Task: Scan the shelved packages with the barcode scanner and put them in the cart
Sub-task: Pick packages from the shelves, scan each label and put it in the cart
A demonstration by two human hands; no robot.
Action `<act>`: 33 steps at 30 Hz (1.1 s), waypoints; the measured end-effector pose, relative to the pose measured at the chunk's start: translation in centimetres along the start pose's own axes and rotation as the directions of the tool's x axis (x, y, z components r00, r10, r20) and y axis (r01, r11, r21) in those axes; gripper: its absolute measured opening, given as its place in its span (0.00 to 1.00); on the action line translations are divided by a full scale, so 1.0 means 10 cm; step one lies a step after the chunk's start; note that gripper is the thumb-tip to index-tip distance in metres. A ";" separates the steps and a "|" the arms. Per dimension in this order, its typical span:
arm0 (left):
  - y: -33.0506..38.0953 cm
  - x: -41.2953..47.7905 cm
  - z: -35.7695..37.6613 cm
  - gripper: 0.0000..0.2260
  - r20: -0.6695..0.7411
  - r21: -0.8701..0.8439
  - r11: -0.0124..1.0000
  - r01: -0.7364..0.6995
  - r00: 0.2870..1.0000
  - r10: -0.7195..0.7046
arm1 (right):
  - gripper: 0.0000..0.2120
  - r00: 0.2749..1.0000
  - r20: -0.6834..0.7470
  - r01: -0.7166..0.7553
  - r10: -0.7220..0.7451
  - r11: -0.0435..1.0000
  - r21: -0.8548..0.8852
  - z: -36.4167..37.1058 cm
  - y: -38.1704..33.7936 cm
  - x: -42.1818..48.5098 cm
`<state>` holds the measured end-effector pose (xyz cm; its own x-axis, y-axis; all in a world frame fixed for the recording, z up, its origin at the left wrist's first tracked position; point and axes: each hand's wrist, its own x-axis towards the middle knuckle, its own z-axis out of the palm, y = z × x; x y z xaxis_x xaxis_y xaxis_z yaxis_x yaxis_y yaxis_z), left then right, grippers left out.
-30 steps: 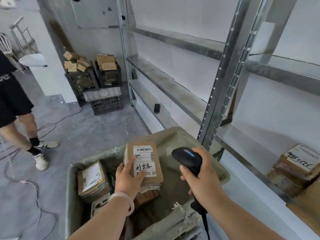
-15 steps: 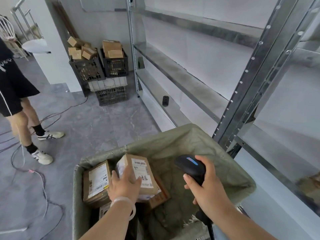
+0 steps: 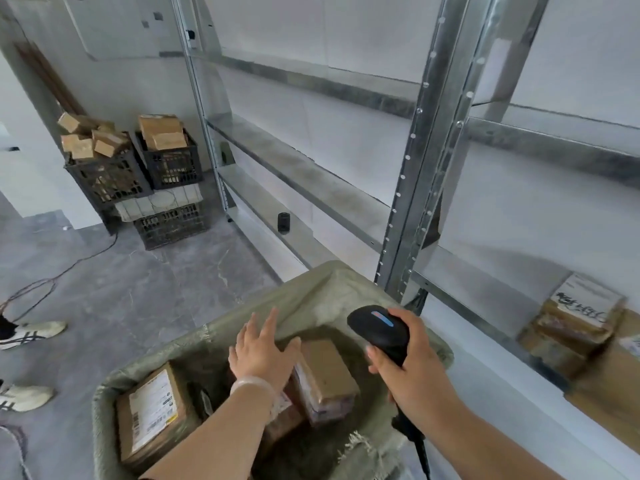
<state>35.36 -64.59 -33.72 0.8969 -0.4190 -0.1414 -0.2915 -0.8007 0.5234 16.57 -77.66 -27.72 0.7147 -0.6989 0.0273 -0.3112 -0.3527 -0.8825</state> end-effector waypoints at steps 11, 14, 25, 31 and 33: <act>1.80 -0.49 0.41 0.33 0.139 -0.003 0.809 -0.588 0.801 0.583 | 0.27 0.913 -0.389 -0.109 0.122 0.993 0.053 -1.15 0.24 -0.50; 2.20 -0.73 0.59 0.33 0.151 -0.020 0.735 -0.677 0.725 0.672 | 0.28 0.867 -0.478 -0.120 0.140 0.990 0.073 -1.46 0.35 -0.68; 3.34 -1.44 1.21 0.33 0.185 -0.130 0.654 -0.745 0.630 0.754 | 0.26 0.779 -0.607 -0.127 0.156 0.988 0.091 -2.67 0.75 -1.11; 3.51 -1.52 1.49 0.32 0.261 -0.134 0.706 -0.696 0.663 0.702 | 0.26 0.793 -0.573 -0.184 0.206 0.978 0.096 -2.93 1.05 -1.06; 3.59 -1.41 1.55 0.32 0.269 -0.145 0.717 -0.682 0.670 0.692 | 0.27 0.794 -0.563 -0.206 0.229 0.973 0.105 -2.97 1.10 -0.97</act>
<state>7.08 -94.03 -25.99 0.3096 -0.9500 0.0415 -0.7723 -0.2258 0.5938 -12.36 -93.28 -23.73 0.1434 -0.9861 0.0840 -0.3841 -0.1337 -0.9136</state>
